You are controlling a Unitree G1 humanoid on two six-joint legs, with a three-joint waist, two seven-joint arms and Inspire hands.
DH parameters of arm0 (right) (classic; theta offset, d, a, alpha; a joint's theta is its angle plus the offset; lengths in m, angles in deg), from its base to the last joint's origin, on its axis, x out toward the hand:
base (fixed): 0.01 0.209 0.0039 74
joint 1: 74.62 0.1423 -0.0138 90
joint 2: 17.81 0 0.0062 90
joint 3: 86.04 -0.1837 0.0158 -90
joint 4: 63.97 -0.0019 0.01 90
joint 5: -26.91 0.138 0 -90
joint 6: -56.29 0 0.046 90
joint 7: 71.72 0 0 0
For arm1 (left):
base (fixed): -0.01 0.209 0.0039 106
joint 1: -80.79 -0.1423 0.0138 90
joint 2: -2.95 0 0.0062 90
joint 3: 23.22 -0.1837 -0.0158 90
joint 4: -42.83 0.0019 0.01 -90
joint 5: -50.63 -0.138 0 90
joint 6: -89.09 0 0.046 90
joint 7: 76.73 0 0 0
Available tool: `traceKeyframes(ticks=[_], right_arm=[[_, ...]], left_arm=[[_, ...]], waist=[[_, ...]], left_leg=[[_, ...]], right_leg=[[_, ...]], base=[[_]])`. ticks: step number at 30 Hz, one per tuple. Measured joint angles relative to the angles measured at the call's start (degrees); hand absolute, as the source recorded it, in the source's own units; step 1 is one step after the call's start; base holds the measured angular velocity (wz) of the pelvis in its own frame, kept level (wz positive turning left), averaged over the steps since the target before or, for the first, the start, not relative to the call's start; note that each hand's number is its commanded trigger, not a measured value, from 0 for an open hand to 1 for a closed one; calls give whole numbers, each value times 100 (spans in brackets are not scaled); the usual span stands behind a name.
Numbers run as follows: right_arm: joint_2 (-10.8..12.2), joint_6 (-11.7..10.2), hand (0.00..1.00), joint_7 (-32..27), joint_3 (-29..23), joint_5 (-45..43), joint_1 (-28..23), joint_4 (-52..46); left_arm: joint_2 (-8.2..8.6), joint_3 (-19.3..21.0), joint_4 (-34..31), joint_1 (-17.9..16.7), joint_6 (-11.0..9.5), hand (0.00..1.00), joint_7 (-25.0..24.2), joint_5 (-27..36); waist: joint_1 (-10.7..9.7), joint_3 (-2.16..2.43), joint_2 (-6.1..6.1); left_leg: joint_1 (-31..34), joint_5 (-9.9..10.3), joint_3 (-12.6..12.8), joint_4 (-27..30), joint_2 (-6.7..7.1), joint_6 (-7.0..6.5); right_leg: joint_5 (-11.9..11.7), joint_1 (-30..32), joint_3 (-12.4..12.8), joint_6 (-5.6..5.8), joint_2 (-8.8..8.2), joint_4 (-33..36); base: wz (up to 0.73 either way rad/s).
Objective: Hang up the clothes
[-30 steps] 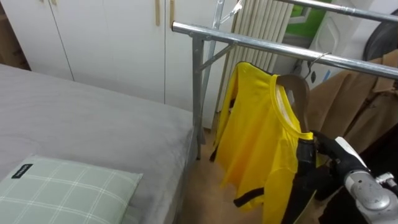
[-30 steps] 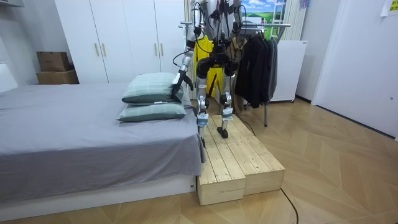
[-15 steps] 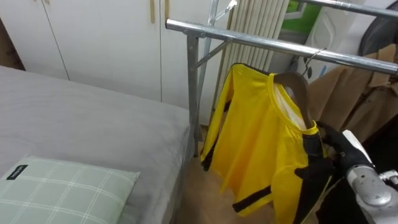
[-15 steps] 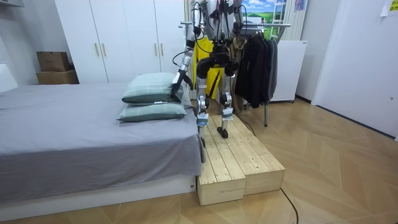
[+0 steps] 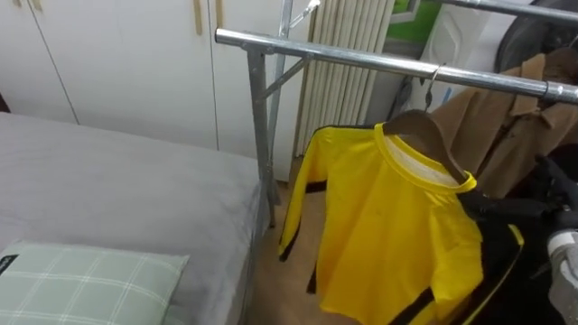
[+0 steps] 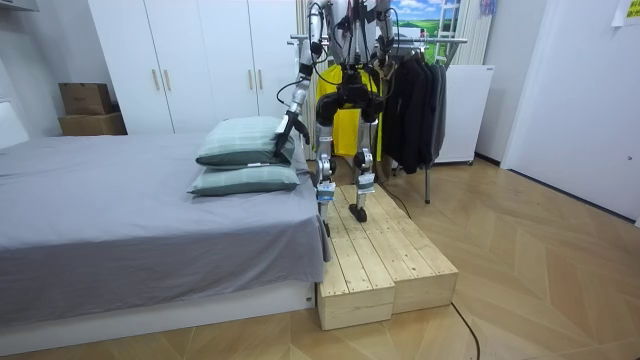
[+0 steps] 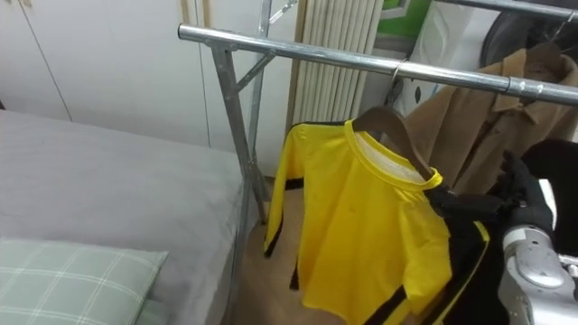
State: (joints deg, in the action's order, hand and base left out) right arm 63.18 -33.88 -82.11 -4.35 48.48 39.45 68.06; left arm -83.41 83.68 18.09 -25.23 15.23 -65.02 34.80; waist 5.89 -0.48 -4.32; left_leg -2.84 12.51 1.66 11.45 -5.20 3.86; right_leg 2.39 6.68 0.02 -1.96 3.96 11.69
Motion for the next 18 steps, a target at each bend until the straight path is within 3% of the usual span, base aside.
traceKeyframes(ticks=[18], right_arm=[[1, 0, 0, -335, -9, 621, -57, -248]], left_arm=[[0, 33, 0, -42, 15, 0, -107, -14]], waist=[[-99, 4, 10]], left_leg=[[-2, 1, 55, -16, 3, 1]], right_leg=[[11, 23, 80, 18, 18, -8]], base=[[0]])
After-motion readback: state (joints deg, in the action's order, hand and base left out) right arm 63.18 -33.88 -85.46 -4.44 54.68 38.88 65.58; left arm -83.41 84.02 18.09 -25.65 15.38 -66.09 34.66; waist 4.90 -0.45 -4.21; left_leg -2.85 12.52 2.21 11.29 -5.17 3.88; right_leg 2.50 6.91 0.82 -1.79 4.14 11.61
